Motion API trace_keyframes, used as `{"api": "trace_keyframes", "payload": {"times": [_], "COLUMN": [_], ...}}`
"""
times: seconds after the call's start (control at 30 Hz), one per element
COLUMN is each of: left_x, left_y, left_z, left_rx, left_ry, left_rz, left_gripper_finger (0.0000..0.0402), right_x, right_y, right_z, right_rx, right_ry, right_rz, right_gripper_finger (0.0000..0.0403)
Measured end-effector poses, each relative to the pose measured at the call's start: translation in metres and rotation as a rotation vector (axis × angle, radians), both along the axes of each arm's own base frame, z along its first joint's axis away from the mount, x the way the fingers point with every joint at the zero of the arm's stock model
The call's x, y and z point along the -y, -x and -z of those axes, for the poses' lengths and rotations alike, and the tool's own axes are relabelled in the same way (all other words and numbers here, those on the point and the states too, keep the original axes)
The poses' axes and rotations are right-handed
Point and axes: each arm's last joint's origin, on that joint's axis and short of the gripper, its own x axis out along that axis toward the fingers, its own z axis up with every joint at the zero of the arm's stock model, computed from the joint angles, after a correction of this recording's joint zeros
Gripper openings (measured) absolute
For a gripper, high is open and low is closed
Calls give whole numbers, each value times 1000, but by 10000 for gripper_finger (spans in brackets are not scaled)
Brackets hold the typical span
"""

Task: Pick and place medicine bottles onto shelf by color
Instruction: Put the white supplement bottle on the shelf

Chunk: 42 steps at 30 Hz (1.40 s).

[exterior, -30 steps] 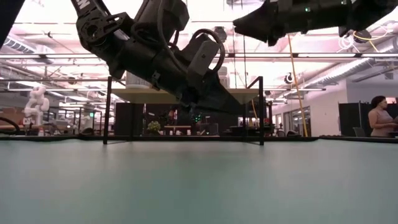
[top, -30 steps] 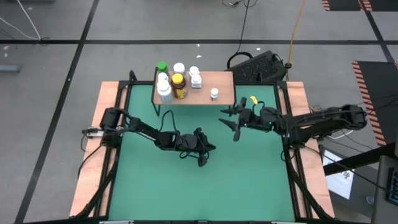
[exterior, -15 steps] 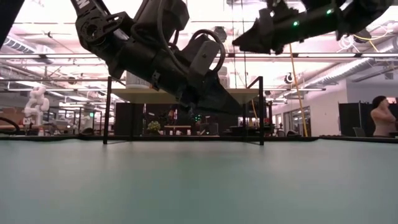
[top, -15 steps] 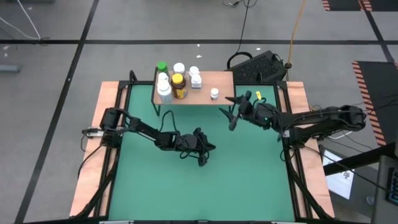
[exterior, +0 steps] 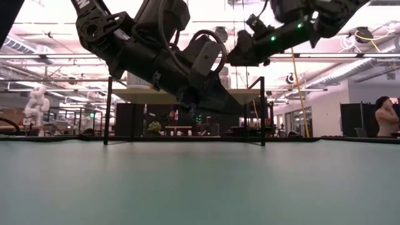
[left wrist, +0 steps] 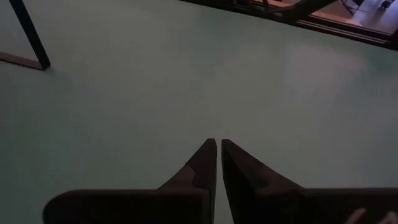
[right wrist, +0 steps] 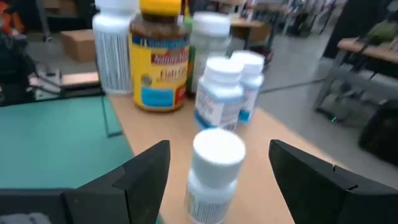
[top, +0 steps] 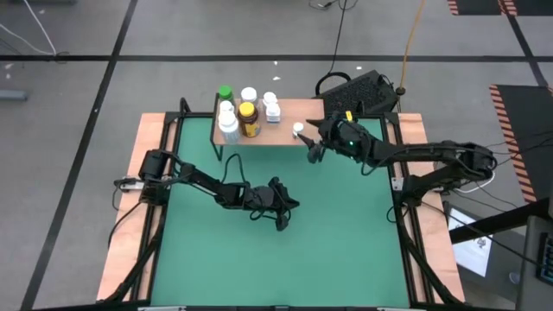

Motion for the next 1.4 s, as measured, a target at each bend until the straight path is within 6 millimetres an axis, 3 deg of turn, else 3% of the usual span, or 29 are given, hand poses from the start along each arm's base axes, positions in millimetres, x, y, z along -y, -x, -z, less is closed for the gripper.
{"api": "trace_keyframes", "payload": {"times": [0.17, 0.33, 0.73, 1.07, 1.4], "left_x": [0, 1, 1, 1, -6], "left_y": [0, 0, 0, 0, -1], "left_z": [0, 0, 0, 0, -2], "left_rx": [-1, -1, -1, 0, 23], "left_ry": [-1, -1, -2, -7, -13], "left_rz": [0, 4, 3, -8, -24], "left_gripper_finger": [26, 26, 26, 26, 26], "right_x": [12, 18, 27, 37, 63], "right_y": [-9, -10, -7, -6, -61], "right_z": [13, 13, 12, 2, -23], "right_rx": [-26, 4, 34, 70, 12], "right_ry": [-74, -77, -109, -96, -86], "right_rz": [-38, -18, -76, -213, -439], "right_gripper_finger": [267, 262, 161, 150, 151]}}
